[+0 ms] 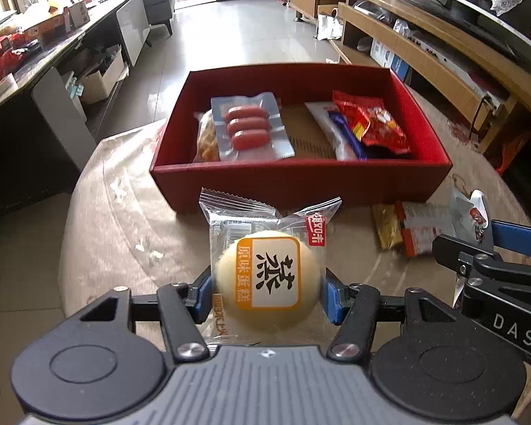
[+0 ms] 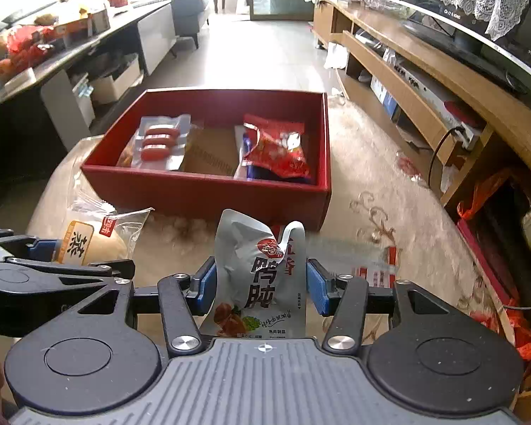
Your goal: Organize snacks
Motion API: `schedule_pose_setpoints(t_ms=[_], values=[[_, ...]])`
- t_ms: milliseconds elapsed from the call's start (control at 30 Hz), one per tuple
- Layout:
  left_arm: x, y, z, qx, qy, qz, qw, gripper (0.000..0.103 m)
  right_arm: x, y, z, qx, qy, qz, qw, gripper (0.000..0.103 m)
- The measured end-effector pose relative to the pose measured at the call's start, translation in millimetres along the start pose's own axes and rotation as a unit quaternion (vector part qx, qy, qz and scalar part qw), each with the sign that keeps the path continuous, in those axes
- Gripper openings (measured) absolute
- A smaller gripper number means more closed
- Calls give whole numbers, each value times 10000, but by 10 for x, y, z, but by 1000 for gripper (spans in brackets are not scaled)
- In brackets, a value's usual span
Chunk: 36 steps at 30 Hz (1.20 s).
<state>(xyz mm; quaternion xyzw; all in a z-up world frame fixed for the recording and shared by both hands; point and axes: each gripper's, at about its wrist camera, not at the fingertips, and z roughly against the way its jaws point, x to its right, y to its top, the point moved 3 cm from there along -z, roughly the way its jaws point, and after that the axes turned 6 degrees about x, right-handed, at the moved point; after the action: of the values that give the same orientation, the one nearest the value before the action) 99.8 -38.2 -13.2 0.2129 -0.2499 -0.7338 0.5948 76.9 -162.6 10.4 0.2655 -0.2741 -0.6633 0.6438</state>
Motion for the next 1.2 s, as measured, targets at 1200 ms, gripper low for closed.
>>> schedule_pose_setpoints(t_ms=[1200], values=[[88,711,-229,340,24,3,9994,57,180,604,-248,385,-25,-176,9991,60]])
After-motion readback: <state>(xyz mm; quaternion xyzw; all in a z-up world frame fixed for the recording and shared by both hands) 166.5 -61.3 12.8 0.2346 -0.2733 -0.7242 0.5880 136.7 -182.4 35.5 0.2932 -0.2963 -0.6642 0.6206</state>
